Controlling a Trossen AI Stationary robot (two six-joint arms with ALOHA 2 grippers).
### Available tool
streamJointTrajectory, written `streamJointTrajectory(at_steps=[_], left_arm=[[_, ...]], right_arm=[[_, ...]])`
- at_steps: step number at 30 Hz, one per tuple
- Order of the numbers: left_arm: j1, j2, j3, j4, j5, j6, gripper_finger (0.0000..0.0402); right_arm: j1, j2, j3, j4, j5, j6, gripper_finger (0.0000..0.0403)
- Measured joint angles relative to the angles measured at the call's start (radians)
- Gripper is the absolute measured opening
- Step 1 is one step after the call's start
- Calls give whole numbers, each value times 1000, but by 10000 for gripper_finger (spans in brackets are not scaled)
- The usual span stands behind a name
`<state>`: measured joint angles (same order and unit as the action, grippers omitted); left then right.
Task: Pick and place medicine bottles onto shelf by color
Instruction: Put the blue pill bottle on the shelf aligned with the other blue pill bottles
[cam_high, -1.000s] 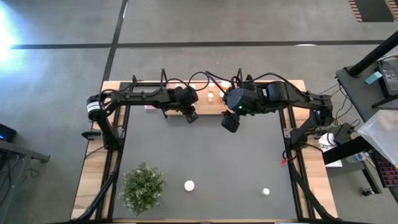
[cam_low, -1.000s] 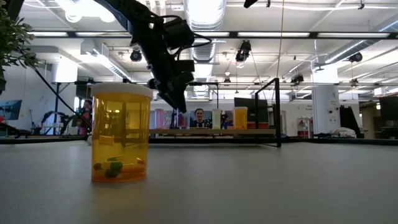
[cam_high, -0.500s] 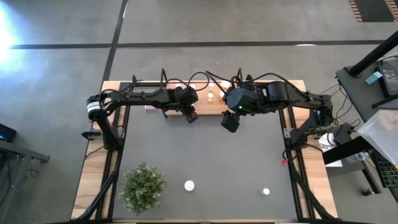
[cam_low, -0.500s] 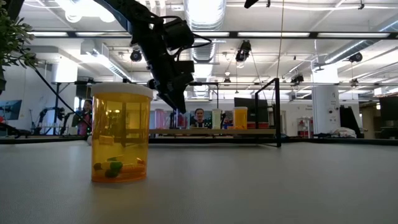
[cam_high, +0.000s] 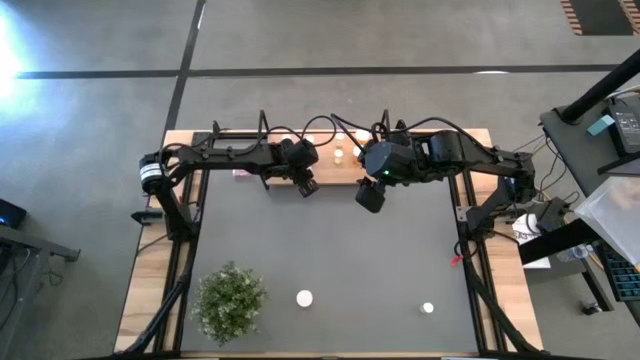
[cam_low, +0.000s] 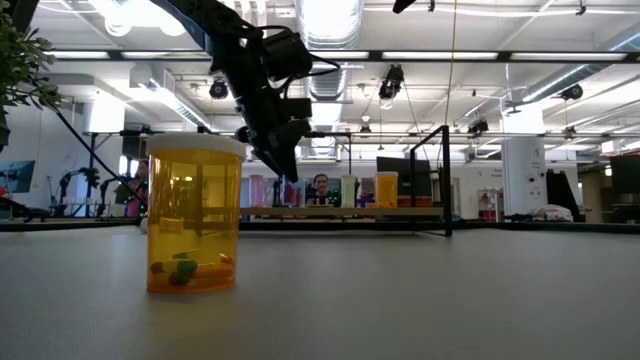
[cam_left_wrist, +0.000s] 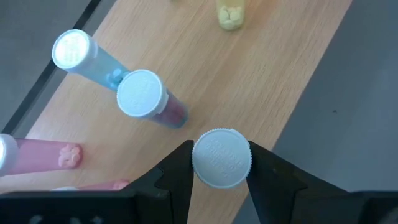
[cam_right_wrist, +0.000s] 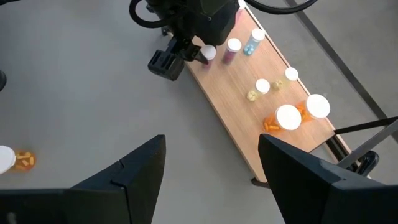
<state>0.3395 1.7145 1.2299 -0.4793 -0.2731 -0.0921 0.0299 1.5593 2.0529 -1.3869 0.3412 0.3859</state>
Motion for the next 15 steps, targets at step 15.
streamJointTrajectory(at_steps=[15], left_arm=[[1, 0, -11, 1, 4, -5, 121]], right_arm=[[0, 0, 0, 0, 0, 10, 247]])
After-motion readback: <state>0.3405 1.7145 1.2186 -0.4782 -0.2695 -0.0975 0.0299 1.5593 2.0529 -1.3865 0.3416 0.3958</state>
